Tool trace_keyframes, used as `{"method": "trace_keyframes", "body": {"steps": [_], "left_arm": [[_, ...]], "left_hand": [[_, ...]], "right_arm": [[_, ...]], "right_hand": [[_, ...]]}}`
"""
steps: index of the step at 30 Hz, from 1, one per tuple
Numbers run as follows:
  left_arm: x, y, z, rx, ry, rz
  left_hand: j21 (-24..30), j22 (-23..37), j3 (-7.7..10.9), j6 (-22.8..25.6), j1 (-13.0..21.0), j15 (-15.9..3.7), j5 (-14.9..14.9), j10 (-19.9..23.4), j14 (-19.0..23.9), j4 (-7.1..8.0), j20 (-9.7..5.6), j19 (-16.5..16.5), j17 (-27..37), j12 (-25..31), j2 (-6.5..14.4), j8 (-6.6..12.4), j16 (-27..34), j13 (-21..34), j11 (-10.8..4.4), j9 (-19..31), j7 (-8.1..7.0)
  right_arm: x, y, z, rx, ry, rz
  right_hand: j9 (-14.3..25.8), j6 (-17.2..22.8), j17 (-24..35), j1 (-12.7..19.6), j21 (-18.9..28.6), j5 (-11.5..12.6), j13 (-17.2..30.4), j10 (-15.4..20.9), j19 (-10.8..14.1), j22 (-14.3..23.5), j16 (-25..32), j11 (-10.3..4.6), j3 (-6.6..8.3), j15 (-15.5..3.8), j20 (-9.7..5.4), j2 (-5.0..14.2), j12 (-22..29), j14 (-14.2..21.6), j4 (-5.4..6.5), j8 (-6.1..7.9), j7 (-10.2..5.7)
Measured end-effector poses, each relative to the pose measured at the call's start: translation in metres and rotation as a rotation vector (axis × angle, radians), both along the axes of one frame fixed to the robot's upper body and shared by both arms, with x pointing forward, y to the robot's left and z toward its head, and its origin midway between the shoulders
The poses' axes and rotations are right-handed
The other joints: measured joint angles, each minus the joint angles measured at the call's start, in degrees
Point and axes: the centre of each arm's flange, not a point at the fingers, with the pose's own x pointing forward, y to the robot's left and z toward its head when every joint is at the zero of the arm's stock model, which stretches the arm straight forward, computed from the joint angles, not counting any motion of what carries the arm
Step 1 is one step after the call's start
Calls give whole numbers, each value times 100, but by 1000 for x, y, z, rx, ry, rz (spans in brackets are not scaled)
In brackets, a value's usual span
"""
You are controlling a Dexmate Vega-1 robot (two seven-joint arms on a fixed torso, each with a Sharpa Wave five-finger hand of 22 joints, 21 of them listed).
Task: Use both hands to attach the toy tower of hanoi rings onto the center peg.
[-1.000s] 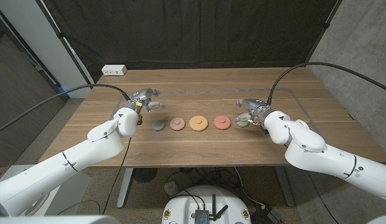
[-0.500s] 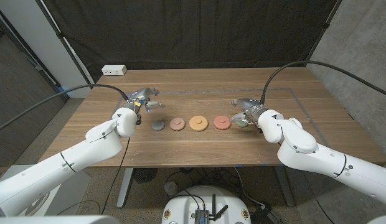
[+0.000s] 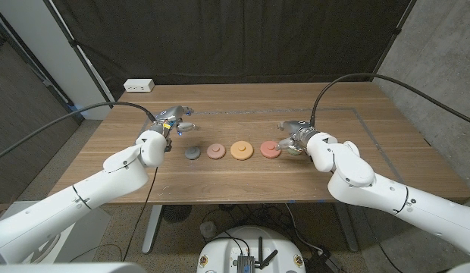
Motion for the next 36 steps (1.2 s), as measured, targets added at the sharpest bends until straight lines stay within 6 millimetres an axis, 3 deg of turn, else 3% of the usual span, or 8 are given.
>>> {"method": "trace_keyframes", "body": {"steps": [36], "left_arm": [[-2, 4, -4, -5, 5, -5]], "left_hand": [[224, -127, -71, 2, 31, 31, 0, 42, -74, -24, 22, -102, -53, -44, 31, -25, 159, 107, -17, 27, -3]], "right_arm": [[13, 25, -2, -61, 69, -38]], "right_hand": [[-1, -151, -220, 38, 232, -19, -43, -83, -112, -237, -21, 84, -173, 9, 30, 38, 3, -90, 0, 1, 69]]}}
